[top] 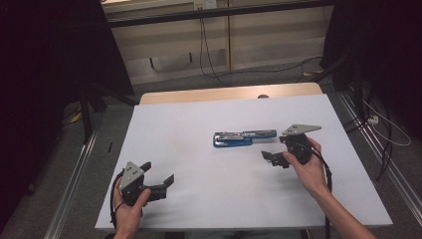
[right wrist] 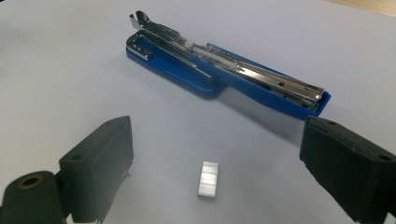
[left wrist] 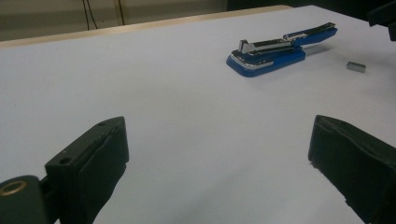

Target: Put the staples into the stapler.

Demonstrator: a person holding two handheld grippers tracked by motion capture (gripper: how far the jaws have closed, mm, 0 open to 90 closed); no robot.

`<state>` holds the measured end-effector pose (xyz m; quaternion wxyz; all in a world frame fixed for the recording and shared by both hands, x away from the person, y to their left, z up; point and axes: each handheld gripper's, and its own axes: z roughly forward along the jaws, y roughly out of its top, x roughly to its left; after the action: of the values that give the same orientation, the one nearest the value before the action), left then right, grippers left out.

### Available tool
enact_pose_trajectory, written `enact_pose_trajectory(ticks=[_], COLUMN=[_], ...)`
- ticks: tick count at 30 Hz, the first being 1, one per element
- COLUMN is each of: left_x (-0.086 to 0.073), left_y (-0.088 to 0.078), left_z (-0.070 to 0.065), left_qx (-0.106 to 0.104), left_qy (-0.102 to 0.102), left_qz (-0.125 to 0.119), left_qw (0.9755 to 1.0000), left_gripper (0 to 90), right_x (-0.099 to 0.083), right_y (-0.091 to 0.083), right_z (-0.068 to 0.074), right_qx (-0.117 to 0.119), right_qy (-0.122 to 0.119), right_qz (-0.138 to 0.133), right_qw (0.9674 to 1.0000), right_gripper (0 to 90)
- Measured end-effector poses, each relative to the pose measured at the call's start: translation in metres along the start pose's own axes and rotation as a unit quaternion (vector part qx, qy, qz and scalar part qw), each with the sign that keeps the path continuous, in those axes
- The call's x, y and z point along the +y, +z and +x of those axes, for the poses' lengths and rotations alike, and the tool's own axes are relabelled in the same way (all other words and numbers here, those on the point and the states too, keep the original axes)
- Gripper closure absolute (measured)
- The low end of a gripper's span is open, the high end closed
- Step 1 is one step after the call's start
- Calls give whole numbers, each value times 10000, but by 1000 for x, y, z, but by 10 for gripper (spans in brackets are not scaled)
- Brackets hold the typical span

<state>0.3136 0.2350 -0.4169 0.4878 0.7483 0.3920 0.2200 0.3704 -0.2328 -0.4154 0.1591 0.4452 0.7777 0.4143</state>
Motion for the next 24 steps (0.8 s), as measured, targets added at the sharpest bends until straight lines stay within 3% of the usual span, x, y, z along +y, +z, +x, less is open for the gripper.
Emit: enact_pose_trajectory(ticks=[3,7,12,15,18,24], left_x=[1,2,2,2,2,1], left_y=[1,2,4,3,4,2], left_z=[-1,-3,-4,-4,-3,-2], left_qx=[-4,-83,-105,-95,-97,-64], left_qy=[-55,39,38,63,42,33], left_qz=[-5,0,3,20,0,24], left_qw=[10000,10000,9999,9999,9999,10000], left_gripper=[53,53,52,52,52,51], right_x=[4,4,11,17,17,11], right_y=[4,12,21,24,27,31], right_z=[-3,-7,-8,-8,-11,-15], right_qx=[73,125,187,155,268,232], right_qy=[40,180,143,58,141,158], right_qz=[146,237,473,452,388,811], right_qw=[9999,9995,9986,9988,9988,9963], right_gripper=[99,112,88,84,87,139])
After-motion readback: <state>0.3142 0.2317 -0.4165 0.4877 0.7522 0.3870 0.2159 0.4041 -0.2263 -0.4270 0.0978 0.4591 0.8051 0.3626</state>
